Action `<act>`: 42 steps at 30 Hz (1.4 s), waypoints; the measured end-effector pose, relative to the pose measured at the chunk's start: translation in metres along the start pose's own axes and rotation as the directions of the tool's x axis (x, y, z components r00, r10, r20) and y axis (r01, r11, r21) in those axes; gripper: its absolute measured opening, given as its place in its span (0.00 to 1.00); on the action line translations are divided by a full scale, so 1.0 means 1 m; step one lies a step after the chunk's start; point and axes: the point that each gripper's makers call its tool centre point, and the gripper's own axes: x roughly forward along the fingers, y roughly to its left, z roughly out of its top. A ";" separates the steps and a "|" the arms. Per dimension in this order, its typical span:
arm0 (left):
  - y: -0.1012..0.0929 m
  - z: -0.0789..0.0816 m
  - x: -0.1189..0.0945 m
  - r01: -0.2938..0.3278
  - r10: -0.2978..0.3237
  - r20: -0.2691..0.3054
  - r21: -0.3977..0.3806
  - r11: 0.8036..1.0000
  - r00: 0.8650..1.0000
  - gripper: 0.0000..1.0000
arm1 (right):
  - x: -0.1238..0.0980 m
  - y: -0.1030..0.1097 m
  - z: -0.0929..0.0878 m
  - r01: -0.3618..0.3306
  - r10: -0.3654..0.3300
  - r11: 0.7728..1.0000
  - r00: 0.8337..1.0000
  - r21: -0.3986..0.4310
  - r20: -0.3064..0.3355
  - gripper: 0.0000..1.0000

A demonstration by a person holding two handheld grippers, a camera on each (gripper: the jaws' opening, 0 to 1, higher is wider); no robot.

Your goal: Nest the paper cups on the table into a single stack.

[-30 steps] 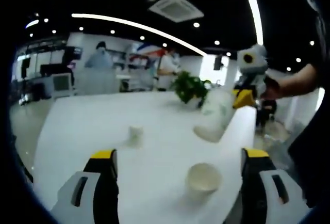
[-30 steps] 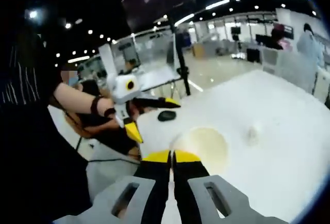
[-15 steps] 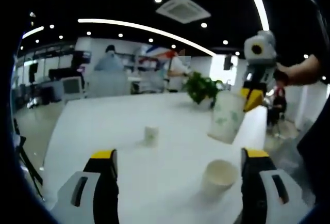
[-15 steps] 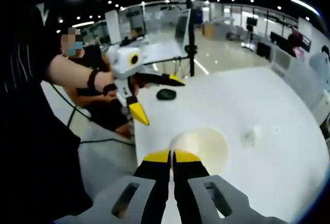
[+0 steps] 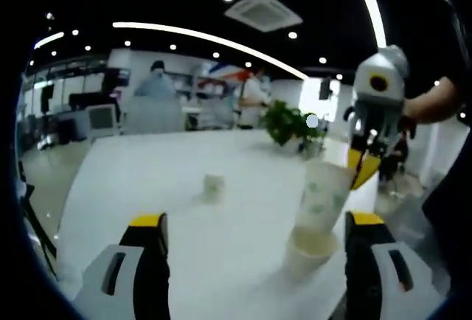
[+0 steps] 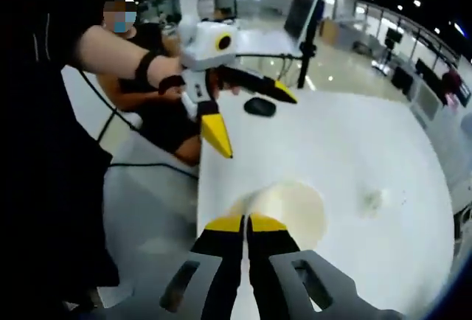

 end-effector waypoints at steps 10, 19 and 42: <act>0.001 -0.012 -0.007 0.009 -0.009 -0.012 -0.001 1.000 1.000 0.99 | 0.024 0.011 -0.010 -0.030 0.025 0.997 0.996 -0.065 -0.088 0.00; -0.003 -0.020 -0.007 0.026 -0.026 -0.022 -0.002 1.000 0.999 0.99 | 0.044 0.013 -0.021 -0.064 0.051 0.995 0.986 -0.075 -0.160 0.00; -0.003 -0.026 -0.009 0.038 -0.038 -0.033 -0.004 0.999 0.999 0.99 | 0.067 0.021 -0.034 -0.123 0.106 0.989 0.978 -0.088 -0.177 0.00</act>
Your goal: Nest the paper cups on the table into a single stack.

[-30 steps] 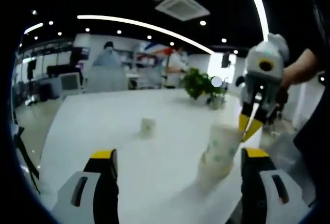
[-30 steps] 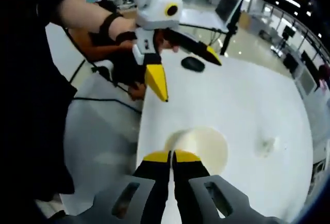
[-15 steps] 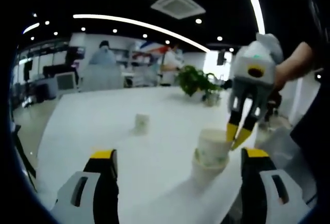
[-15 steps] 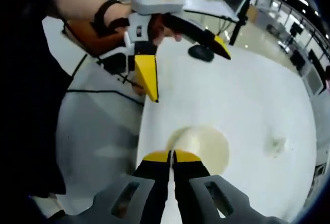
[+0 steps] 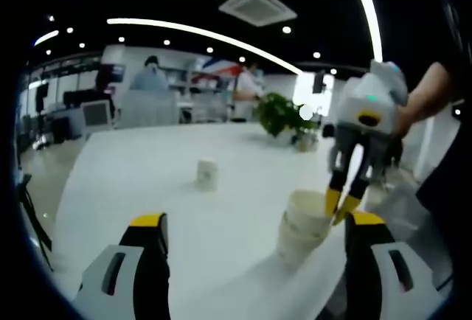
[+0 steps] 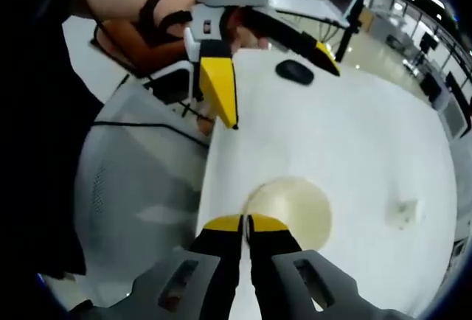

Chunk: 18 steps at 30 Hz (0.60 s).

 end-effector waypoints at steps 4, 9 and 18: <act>0.001 -0.005 0.000 0.003 -0.003 -0.011 0.001 1.000 1.000 0.99 | 0.005 0.002 -0.004 -0.007 0.007 1.000 1.000 -0.022 0.000 0.00; 0.003 -0.006 -0.001 -0.005 0.005 -0.009 -0.009 1.000 1.000 0.99 | 0.008 0.002 -0.001 -0.010 0.010 1.000 1.000 -0.005 0.030 0.01; 0.006 -0.006 0.000 -0.010 0.010 -0.007 -0.013 1.000 1.000 0.99 | 0.010 -0.001 -0.001 0.006 -0.006 1.000 1.000 -0.008 0.017 0.06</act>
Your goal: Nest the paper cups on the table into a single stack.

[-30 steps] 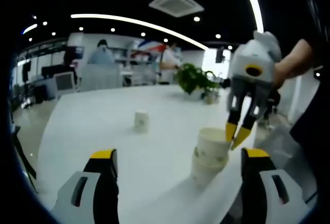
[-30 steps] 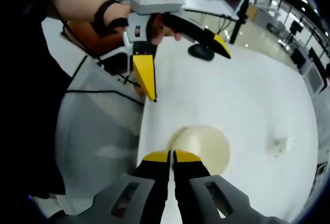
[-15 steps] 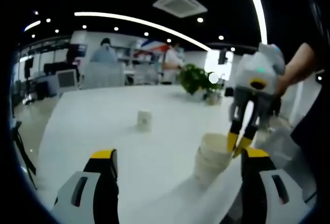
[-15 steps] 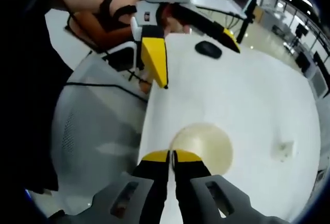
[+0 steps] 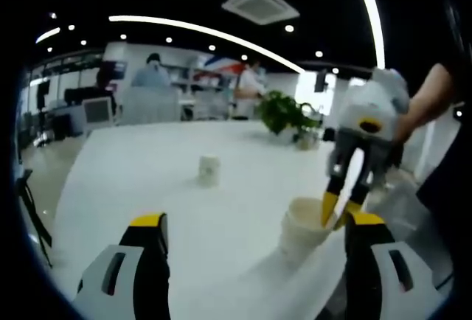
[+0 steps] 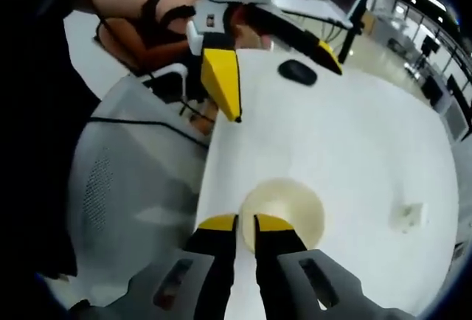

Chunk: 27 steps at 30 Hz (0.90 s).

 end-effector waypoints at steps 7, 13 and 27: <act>0.000 0.000 0.001 0.000 0.000 -0.002 0.000 1.000 1.000 0.99 | -0.002 0.000 -0.003 0.011 -0.012 0.999 1.000 -0.044 -0.018 0.10; -0.001 0.001 0.001 0.000 0.000 -0.004 -0.003 1.000 1.000 0.99 | -0.009 -0.004 0.001 0.031 -0.031 0.998 0.999 -0.052 0.014 0.16; -0.002 0.001 -0.003 -0.005 0.005 -0.007 -0.014 1.000 1.000 0.99 | -0.013 0.000 0.002 0.046 -0.044 0.998 0.998 -0.047 0.040 0.24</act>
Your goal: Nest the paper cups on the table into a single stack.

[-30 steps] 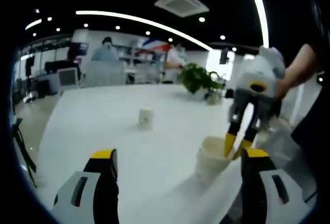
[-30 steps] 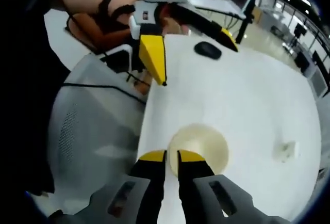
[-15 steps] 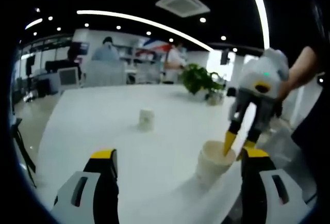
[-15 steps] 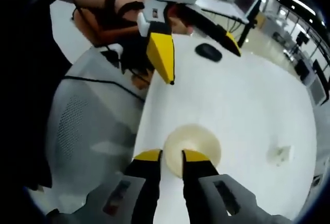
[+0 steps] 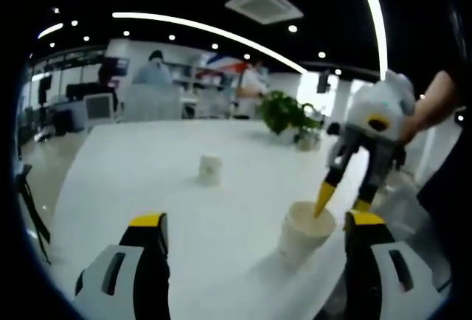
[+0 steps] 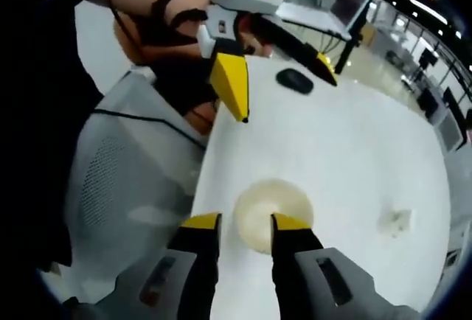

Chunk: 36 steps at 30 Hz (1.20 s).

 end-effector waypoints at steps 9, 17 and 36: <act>-0.001 0.003 0.003 0.001 -0.001 0.002 -0.001 1.000 1.000 0.99 | -0.006 -0.002 0.000 0.048 -0.049 0.999 0.998 0.021 0.026 0.29; -0.002 0.002 0.002 0.000 0.000 -0.001 0.000 1.000 1.000 0.98 | -0.015 -0.003 0.001 0.066 -0.076 0.992 0.992 0.106 0.098 0.32; -0.003 0.002 0.006 -0.003 0.003 -0.004 -0.009 1.000 1.000 0.97 | -0.051 -0.024 -0.010 0.161 -0.262 0.921 0.930 0.355 0.257 0.39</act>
